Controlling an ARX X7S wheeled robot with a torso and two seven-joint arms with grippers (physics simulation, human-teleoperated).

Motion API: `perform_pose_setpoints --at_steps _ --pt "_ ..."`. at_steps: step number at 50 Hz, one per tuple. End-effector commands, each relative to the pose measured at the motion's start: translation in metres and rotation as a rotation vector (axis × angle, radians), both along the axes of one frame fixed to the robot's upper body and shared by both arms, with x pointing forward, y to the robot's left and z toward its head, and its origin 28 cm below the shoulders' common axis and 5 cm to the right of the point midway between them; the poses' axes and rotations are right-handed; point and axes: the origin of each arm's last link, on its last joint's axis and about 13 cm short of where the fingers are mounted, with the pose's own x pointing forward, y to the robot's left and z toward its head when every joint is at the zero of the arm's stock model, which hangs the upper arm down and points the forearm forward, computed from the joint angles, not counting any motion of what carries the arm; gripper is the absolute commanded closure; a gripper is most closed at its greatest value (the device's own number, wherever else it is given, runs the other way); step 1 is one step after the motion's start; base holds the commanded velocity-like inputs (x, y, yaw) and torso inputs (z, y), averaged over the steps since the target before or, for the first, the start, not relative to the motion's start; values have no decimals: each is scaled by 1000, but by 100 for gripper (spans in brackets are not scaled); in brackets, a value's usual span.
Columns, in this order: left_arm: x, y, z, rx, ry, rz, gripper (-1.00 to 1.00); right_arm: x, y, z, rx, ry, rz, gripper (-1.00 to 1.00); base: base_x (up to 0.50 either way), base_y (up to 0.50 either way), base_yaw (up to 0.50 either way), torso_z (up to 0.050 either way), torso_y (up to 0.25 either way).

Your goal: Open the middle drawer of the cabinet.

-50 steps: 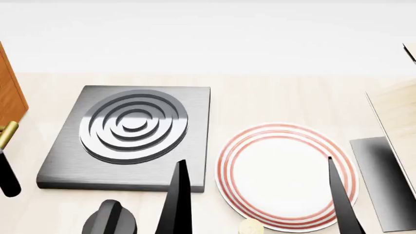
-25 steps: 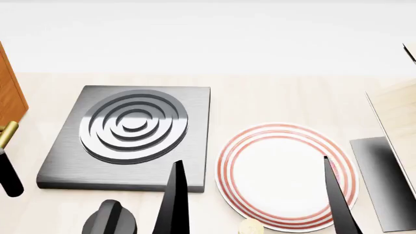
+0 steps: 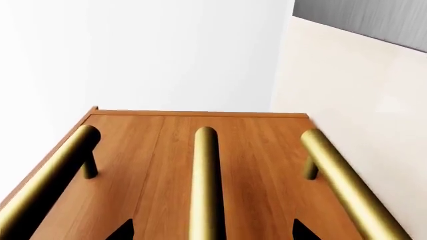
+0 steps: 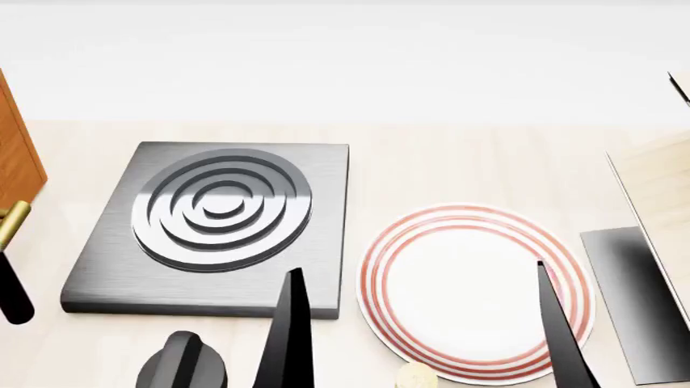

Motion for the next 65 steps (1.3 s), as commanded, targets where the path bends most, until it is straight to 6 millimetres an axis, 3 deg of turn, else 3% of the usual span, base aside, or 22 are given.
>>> perform_pose_setpoints --at_steps 1,33,34,65 --pt "3 -7 -2 -12 15 -3 -100 1 -2 1 -15 -1 -25 -100 0 0 0 0 0" --pt "3 -6 0 1 -4 8 -100 1 -2 1 -14 1 -21 -100 0 0 0 0 0" --pt "3 -6 0 1 -5 9 100 1 -2 1 -15 1 -21 -100 0 0 0 0 0" --pt "3 -7 -1 9 -7 -5 100 1 -2 1 -18 1 -18 -100 0 0 0 0 0"
